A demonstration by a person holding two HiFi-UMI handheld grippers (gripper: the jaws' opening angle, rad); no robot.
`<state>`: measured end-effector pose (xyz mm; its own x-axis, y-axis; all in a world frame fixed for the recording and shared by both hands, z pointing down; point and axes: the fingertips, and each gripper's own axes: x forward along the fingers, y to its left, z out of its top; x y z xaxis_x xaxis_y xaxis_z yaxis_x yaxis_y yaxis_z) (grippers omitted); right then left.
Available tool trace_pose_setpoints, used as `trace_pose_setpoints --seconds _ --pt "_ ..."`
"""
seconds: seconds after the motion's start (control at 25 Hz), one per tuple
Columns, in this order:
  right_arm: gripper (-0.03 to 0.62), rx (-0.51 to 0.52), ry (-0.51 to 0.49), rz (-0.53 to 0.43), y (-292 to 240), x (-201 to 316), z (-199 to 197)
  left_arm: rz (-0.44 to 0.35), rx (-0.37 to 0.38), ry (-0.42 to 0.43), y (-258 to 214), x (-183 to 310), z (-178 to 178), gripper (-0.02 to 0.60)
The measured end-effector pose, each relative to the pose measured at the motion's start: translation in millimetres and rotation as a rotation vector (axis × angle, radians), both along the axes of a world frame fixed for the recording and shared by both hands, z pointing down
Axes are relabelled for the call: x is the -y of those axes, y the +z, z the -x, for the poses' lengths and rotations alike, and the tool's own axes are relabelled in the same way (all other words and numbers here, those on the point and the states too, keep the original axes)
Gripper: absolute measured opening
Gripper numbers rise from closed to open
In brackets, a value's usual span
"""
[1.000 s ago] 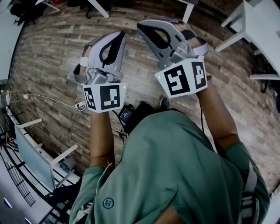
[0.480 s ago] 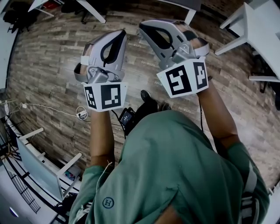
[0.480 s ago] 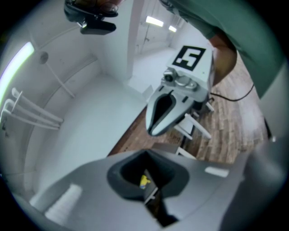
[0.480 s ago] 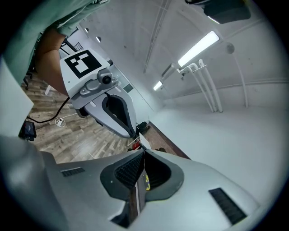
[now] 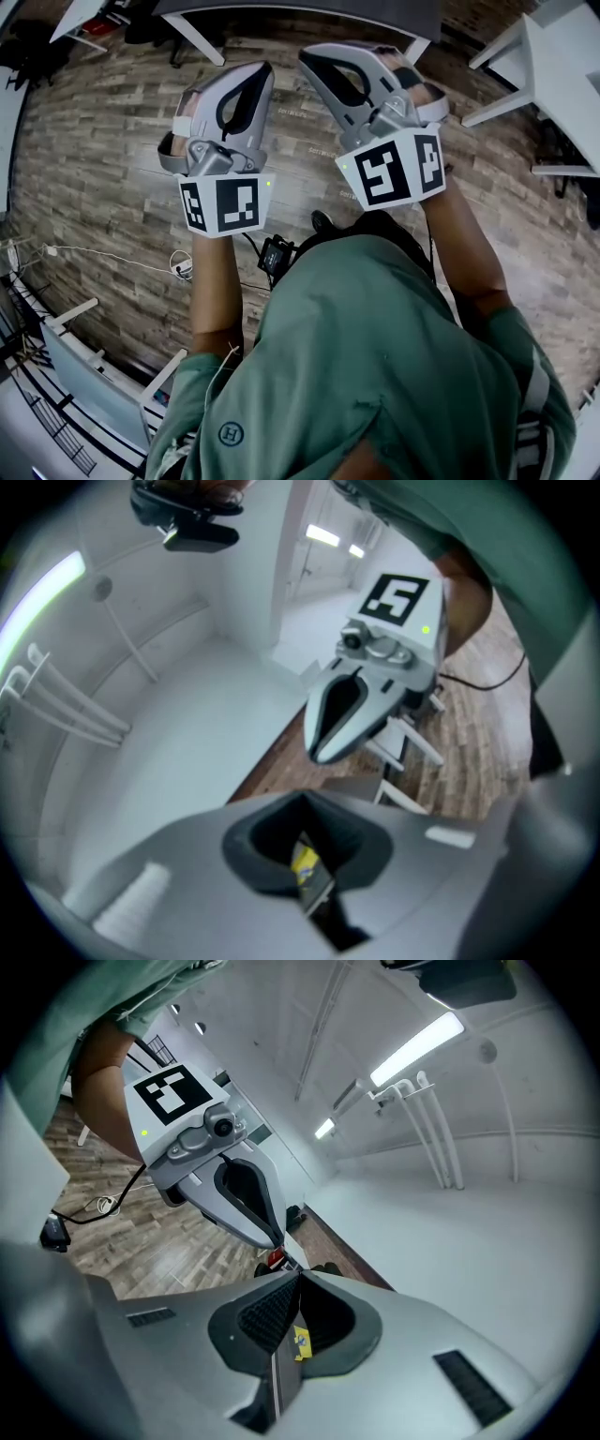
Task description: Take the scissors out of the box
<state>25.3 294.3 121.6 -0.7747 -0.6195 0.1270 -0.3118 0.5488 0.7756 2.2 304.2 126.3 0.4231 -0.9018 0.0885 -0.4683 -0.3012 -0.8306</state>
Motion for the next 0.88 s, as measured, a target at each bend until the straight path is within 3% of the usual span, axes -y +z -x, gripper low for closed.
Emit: trace_pose_setpoints --seconds 0.4,0.88 --pt "0.008 -0.016 -0.017 0.012 7.0 52.2 33.2 0.014 -0.018 -0.024 7.2 52.8 36.3 -0.002" --pt "0.008 -0.006 -0.079 0.032 9.4 163.7 49.5 0.038 -0.012 -0.090 11.5 160.6 51.9 -0.002"
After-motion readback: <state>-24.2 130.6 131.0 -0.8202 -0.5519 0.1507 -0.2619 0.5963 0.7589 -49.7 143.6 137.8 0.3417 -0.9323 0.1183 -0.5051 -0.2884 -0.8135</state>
